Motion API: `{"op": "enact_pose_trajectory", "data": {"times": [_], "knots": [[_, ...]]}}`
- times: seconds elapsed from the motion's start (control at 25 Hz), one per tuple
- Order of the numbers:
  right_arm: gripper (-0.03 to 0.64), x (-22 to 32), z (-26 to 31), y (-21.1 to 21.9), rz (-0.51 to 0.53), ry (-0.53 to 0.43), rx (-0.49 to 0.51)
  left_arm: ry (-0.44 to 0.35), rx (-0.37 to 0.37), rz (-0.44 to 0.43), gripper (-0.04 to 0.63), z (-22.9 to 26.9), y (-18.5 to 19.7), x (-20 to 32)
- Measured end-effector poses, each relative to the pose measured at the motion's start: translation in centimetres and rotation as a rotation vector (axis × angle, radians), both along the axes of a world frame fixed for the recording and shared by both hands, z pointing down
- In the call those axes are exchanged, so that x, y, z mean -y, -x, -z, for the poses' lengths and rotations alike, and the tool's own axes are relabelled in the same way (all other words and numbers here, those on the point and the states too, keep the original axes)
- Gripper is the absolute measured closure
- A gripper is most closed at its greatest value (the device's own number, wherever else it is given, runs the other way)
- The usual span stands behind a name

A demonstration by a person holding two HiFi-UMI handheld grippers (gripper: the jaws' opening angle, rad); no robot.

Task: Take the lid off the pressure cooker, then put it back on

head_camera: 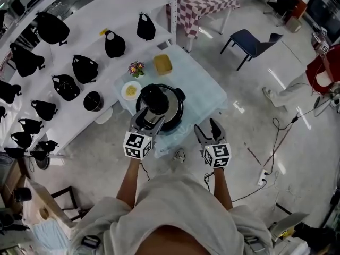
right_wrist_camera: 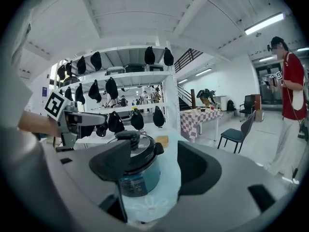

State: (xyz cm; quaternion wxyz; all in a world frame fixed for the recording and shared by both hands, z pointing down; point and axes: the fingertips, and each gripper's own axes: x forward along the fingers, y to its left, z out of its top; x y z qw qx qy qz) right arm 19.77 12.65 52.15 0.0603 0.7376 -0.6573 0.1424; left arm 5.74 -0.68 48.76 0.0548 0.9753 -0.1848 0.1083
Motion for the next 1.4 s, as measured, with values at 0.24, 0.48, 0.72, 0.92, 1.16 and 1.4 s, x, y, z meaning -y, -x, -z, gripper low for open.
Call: {"op": "enact_pose_trajectory", "data": {"times": [0.24,0.48,0.72,0.92,1.16,1.4], "knots": [[0.337,3.3,0.0,-5.2,0.023,-0.007,0.022,-0.029,0.011,0.053,0.299,1.3,-4.0,3.5],[0.337,7.4,0.0,-6.6,0.096,0.007,0.037,-0.011,0.033,0.126,0.299,0.9,-4.1,6.0],[0.337,12.6,-0.6,-3.2,0.249,0.017,0.04,0.017,0.043,0.249,0.299,-0.5,-0.2,8.5],[0.337,15.8,-0.7,1.4,0.36,0.023,0.042,0.05,0.045,0.34,0.299,-1.9,4.6,10.4],[0.337,19.0,-0.2,6.6,0.451,0.031,0.02,0.072,0.029,0.399,0.299,-2.7,9.5,12.5],[0.337,20.5,-0.5,9.8,0.489,0.064,-0.033,0.087,-0.004,0.419,0.299,-3.5,13.0,14.1]]}}
